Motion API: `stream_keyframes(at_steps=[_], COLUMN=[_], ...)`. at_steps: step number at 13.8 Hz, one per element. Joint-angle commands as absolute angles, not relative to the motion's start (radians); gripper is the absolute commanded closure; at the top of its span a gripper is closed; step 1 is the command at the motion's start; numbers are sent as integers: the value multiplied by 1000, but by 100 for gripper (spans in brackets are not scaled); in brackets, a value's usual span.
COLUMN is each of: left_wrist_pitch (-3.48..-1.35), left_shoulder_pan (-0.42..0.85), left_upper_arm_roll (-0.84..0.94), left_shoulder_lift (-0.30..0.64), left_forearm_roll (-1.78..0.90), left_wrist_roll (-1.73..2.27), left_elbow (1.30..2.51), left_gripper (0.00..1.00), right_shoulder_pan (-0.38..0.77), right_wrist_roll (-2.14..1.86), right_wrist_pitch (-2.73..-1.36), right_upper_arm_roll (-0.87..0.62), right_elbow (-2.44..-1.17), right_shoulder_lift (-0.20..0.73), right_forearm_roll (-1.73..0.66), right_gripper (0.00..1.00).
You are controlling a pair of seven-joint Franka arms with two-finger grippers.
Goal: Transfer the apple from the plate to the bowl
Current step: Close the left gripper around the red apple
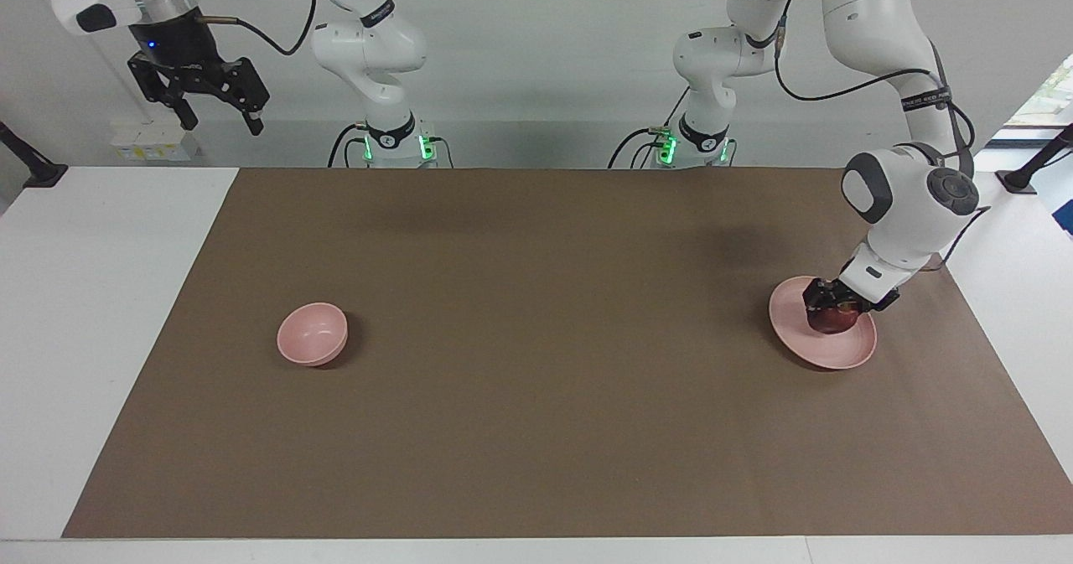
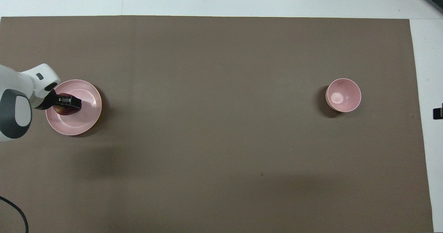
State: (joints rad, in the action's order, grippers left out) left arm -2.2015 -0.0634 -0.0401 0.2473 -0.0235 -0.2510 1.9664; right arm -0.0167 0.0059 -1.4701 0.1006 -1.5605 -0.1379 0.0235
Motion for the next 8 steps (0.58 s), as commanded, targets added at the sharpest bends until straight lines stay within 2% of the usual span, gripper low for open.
stream_keyframes(at_steps=[1,4,6,8], left_wrist_pitch=[-2114,-2040,-2002,-1831], left_shoulder_pan=[-45,-28,20,64], left_upper_arm_roll=[-37,-29,-26,-25], left_shoulder_lift=[216,169,100,81], left_forearm_roll=[-21,-21,-23,-25], left_wrist_roll=[-229,-128,-8,26], left_elbow=[1913,1899,1878,1806], left_gripper=[100,100,100,100], right_shoulder_pan=[-26,-12,-12,-11], right_wrist_roll=[12,-3,-5,-5], right_wrist_pitch=[-1436,-1437,-1486,-1491], right_upper_arm_roll=[81,78,77,75], right_elbow=[-1562,-1604,-1652,-1687], right_shoulder_lift=[-158,-175,-167,-169], right_forearm_roll=[28,12,9,8], right_gripper=[0,0,0,0])
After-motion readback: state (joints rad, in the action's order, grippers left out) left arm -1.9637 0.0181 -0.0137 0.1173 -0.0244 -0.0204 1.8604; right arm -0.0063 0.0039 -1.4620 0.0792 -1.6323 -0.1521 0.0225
